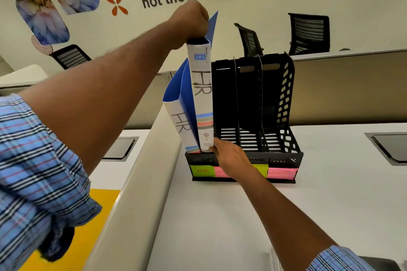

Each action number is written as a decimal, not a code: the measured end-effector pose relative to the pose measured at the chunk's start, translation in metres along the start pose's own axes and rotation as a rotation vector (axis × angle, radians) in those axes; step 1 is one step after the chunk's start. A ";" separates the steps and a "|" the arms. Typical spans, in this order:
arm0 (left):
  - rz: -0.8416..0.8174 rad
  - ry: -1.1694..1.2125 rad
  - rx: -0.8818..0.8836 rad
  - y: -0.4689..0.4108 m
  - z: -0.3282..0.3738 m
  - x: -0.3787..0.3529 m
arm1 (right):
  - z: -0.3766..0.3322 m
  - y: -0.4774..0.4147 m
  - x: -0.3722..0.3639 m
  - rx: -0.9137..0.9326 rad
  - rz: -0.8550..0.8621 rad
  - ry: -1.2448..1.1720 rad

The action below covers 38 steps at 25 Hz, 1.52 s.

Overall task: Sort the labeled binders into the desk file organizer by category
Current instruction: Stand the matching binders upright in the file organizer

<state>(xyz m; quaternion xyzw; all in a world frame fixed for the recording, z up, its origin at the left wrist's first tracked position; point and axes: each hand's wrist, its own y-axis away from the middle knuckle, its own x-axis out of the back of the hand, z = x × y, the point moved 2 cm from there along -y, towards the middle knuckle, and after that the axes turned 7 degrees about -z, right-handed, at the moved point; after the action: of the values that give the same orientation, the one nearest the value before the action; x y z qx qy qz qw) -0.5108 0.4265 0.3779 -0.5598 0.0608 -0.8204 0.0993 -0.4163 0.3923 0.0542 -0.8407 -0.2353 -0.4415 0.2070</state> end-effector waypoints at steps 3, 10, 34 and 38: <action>0.045 -0.014 0.044 -0.002 -0.013 0.004 | 0.004 -0.002 0.000 0.002 -0.006 0.044; 0.078 -0.101 0.074 -0.005 -0.017 0.005 | -0.024 -0.005 0.009 -0.067 -0.073 -0.298; 0.002 0.085 -0.077 0.001 -0.011 0.012 | -0.082 -0.037 0.002 0.095 0.630 -0.875; -0.007 0.165 -0.133 0.006 -0.011 0.008 | -0.085 -0.039 0.001 0.067 0.706 -0.856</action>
<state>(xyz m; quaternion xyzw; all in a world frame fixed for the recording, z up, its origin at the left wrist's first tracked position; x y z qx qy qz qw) -0.5233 0.4184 0.3800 -0.4957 0.1212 -0.8583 0.0539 -0.4931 0.3763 0.1052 -0.9658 -0.0165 0.0433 0.2551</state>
